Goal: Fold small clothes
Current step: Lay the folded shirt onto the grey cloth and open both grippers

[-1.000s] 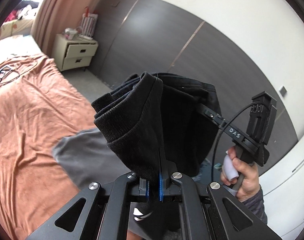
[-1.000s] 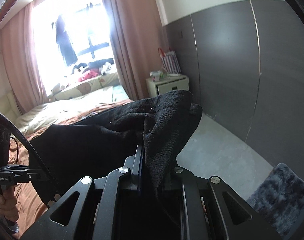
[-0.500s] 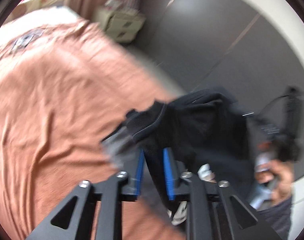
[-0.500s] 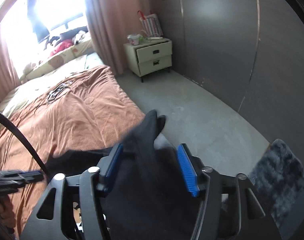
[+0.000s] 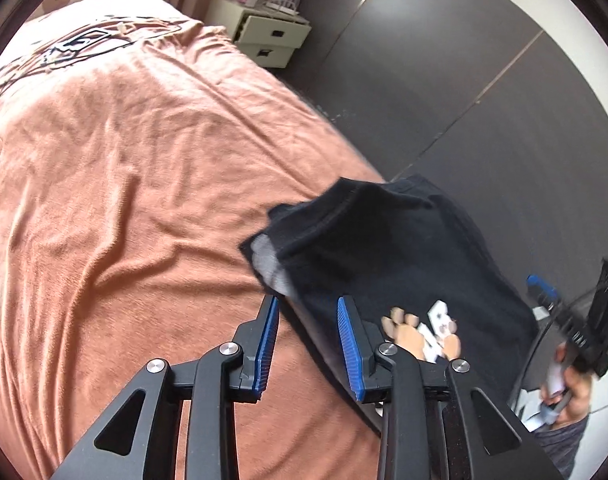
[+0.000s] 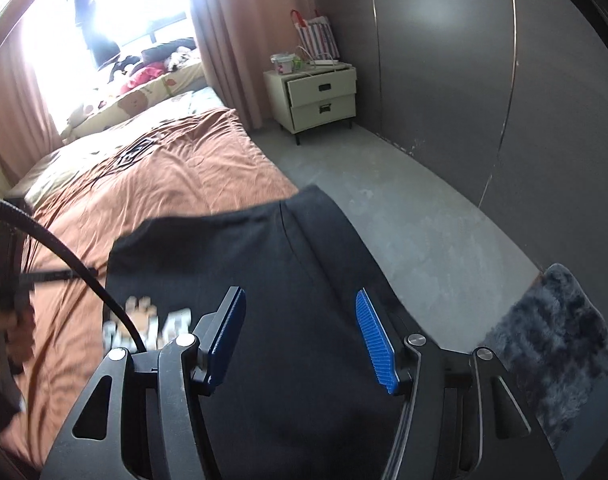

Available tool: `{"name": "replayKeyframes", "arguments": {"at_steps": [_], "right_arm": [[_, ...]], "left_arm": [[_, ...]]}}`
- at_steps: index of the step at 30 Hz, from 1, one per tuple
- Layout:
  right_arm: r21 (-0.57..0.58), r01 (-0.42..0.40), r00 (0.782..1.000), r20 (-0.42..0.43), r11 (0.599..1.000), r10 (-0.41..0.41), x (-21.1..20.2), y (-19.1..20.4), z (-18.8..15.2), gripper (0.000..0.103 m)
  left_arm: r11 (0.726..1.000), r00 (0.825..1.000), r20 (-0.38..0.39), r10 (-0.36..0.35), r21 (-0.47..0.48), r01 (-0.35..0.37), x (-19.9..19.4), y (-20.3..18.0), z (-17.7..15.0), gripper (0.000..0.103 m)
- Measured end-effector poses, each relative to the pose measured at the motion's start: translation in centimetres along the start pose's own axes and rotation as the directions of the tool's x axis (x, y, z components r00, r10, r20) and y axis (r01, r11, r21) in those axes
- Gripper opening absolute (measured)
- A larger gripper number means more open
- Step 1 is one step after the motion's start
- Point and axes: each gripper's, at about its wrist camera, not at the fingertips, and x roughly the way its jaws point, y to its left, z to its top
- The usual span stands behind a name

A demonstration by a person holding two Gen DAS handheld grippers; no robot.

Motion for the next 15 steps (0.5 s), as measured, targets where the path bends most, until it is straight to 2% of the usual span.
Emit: {"name": "replayKeyframes", "arguments": {"at_steps": [1,3,6,8,11,13,15], "right_arm": [[-0.012,0.001,1.0,0.003,1.0,-0.001,-0.3,-0.5,-0.6,0.052],[-0.048,-0.019,1.0,-0.016,0.999,0.019,-0.4,-1.5,-1.4,0.041],[-0.143,-0.057,0.997,-0.057,0.988,0.049,0.3,0.0,-4.0,0.039],[-0.149,-0.023,0.997,-0.083,0.989,0.01,1.4,0.6,-5.4,0.036],[-0.108,0.045,0.997,-0.057,0.993,-0.052,1.7,0.5,-6.3,0.034],[-0.078,0.097,0.994,-0.041,0.992,-0.1,1.4,0.6,-6.5,0.029],[-0.074,0.149,0.988,-0.04,0.986,-0.152,1.1,1.7,-6.9,0.029]], "left_arm": [[1.0,1.0,-0.002,-0.007,0.011,0.007,-0.1,-0.3,-0.4,0.033],[1.0,1.0,-0.02,-0.013,0.022,0.014,0.0,-0.7,-1.5,0.033],[0.999,0.999,-0.034,-0.033,-0.003,0.033,0.2,-1.0,-3.0,0.033],[1.0,0.999,-0.041,-0.028,-0.007,0.028,-0.1,-1.6,-4.2,0.033],[0.999,0.999,-0.034,-0.042,0.015,0.043,-1.0,-2.3,-6.0,0.033],[0.999,0.999,-0.04,-0.028,0.03,0.029,-2.2,-2.8,-7.5,0.033],[0.999,0.999,-0.032,-0.02,0.04,0.021,-3.7,-3.0,-8.6,0.033]]}}
